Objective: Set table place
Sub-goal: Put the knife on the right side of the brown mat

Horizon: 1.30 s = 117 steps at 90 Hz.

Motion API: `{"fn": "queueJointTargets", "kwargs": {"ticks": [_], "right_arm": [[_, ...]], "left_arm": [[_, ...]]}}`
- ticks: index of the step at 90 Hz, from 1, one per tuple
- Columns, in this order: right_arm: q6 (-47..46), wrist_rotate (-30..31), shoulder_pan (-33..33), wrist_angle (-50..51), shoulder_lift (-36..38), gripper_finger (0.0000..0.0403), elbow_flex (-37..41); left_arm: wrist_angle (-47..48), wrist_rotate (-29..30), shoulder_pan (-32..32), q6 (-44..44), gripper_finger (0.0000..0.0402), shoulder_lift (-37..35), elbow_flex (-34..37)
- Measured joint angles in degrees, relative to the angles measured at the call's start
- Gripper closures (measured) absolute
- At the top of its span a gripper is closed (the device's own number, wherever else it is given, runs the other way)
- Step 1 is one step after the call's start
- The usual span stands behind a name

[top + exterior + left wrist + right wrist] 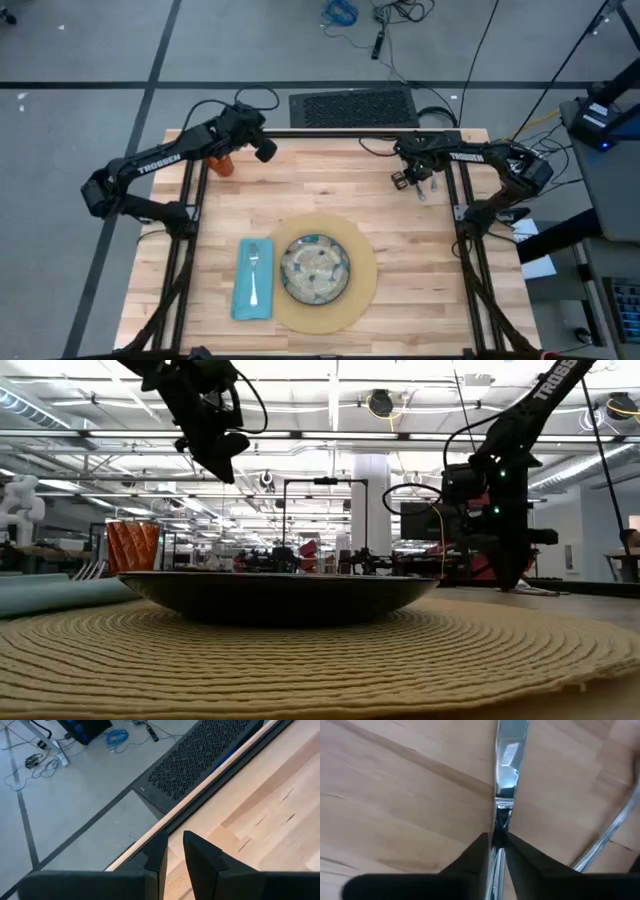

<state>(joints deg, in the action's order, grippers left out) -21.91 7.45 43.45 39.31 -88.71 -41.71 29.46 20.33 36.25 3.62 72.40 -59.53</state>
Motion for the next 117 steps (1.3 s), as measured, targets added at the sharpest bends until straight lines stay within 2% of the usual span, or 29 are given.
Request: {"fn": "queueJointTargets", "kwargs": {"ticks": [7, 23, 48, 57, 64, 80, 102, 117], "right_arm": [[-1.3, 0.4, -0.9, 0.3, 0.0, 0.0396, 0.0], [-5.7, -0.4, -2.6, 2.0, -0.1, 0.0385, 0.0], [-14.1, -6.2, -10.2, 5.2, -0.1, 0.0391, 0.0], [-19.0, -6.8, -14.9, 6.7, -0.1, 0.0391, 0.0], [-23.8, -9.5, -18.9, 8.2, -0.1, 0.0391, 0.0], [-37.7, -11.8, -31.2, 8.1, -0.1, 0.0392, 0.1], [-59.5, -15.5, -47.7, -0.1, -0.1, 0.0392, 0.3], [-73.2, -12.3, -56.9, -6.9, -0.3, 0.0397, 0.4]], "left_arm": [[0.1, -1.3, 0.0, 0.1, 0.0352, 0.0, 0.0], [0.3, -2.2, -0.5, 0.3, 0.0352, 0.0, 0.0], [0.3, -2.2, -1.1, 1.4, 0.0352, 0.0, 0.0], [0.2, -2.2, -1.0, 1.4, 0.0352, 0.0, 0.0], [-0.1, -2.2, -1.1, 1.5, 0.0352, 0.0, 0.0], [0.0, -2.2, -1.0, 3.1, 0.0352, 0.0, 0.0], [-0.2, -2.2, -1.0, 4.3, 0.0352, 0.0, 0.0], [-0.3, -2.2, -1.0, 4.4, 0.0352, 0.0, 0.0]]}}
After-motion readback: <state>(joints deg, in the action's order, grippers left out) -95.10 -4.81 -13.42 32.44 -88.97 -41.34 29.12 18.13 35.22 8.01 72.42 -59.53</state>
